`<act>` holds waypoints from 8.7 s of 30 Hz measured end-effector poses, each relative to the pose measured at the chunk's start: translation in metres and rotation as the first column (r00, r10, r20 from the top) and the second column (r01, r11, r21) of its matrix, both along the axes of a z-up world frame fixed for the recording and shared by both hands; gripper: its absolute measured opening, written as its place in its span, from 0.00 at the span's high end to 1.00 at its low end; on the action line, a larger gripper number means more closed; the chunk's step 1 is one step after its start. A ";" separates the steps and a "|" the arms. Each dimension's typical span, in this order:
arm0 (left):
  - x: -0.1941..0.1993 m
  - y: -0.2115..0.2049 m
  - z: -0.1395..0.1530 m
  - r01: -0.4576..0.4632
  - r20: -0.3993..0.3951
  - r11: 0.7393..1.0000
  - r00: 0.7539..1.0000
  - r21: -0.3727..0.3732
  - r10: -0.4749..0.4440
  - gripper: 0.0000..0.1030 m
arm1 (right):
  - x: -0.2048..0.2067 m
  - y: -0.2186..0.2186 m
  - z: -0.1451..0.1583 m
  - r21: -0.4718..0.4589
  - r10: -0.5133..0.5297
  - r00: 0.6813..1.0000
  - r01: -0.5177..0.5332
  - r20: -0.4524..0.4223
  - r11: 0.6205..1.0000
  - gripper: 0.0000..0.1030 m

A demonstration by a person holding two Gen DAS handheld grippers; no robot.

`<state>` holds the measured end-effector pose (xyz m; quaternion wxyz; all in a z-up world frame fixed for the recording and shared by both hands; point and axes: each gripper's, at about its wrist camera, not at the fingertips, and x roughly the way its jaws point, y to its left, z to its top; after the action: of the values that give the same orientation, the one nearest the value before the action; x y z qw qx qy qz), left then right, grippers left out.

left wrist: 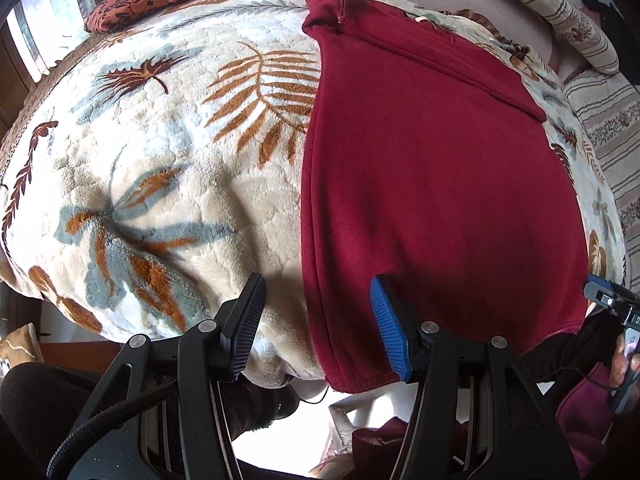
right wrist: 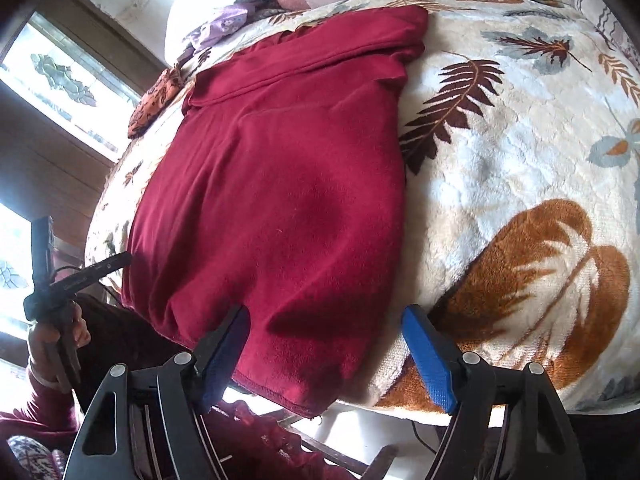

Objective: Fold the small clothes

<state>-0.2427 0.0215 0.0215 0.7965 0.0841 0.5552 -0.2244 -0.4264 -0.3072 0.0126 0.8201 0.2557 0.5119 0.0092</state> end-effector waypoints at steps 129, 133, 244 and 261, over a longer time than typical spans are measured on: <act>0.078 -0.039 0.082 0.064 0.076 0.942 0.996 -0.331 -0.041 0.94 | 0.050 -0.032 0.066 0.169 0.002 0.944 -0.062 0.330 0.984 0.86; 0.119 -0.061 0.092 0.052 0.134 0.937 0.991 -0.347 -0.006 0.94 | 0.084 -0.054 0.080 0.136 -0.039 0.925 -0.014 0.377 0.991 0.86; 0.335 -0.200 -0.003 -0.168 0.236 0.986 0.957 -0.019 0.167 0.47 | 0.343 -0.188 0.000 -0.130 -0.304 0.935 0.329 0.182 0.935 0.57; 0.270 -0.149 0.036 -0.147 0.238 0.987 0.958 -0.064 0.158 0.46 | 0.316 -0.119 0.041 -0.086 -0.170 0.956 0.196 0.241 0.977 0.55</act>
<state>0.0268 -0.1279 0.0578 0.8749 0.0496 0.4534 -0.1631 -0.1109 -0.4265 0.0532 0.8842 0.2542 0.3865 -0.0648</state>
